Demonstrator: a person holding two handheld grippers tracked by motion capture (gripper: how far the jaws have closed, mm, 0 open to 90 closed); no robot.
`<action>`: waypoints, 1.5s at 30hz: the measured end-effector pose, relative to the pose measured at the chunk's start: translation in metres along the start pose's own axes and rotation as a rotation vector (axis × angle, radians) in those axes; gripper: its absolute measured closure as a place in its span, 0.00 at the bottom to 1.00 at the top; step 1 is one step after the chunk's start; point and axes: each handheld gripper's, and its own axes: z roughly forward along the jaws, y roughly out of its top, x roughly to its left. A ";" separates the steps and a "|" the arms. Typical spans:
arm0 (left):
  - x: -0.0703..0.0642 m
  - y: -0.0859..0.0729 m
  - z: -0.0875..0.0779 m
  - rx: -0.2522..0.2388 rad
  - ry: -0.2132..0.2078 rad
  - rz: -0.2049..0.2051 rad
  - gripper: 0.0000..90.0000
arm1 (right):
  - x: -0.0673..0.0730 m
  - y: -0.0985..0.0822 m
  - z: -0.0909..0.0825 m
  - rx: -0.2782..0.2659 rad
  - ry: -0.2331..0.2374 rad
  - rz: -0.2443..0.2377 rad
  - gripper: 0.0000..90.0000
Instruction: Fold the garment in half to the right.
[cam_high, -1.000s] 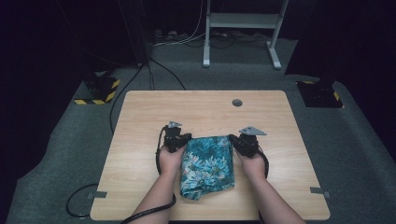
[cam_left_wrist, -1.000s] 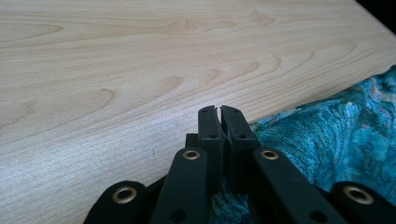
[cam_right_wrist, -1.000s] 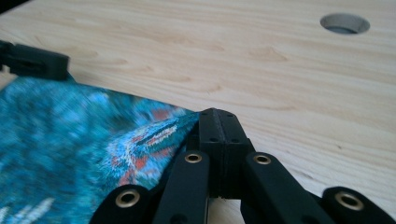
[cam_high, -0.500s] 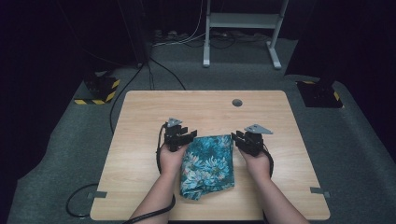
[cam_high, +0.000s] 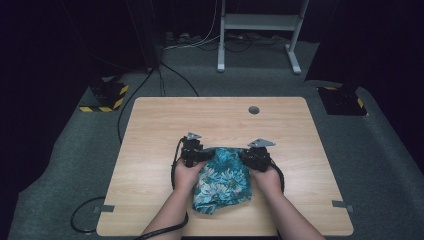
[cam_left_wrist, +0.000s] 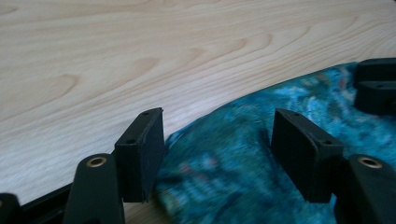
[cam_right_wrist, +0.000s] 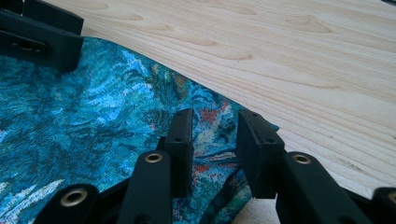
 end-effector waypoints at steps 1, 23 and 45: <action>0.002 0.000 -0.002 -0.002 0.000 -0.011 0.39 | 0.000 0.000 0.000 0.000 0.003 -0.003 0.72; -0.017 -0.003 -0.007 0.003 -0.098 0.025 0.31 | 0.011 0.006 0.003 -0.014 0.067 0.020 0.53; -0.020 -0.018 -0.018 -0.031 -0.123 0.003 0.28 | 0.019 -0.003 -0.006 -0.023 0.117 -0.002 0.41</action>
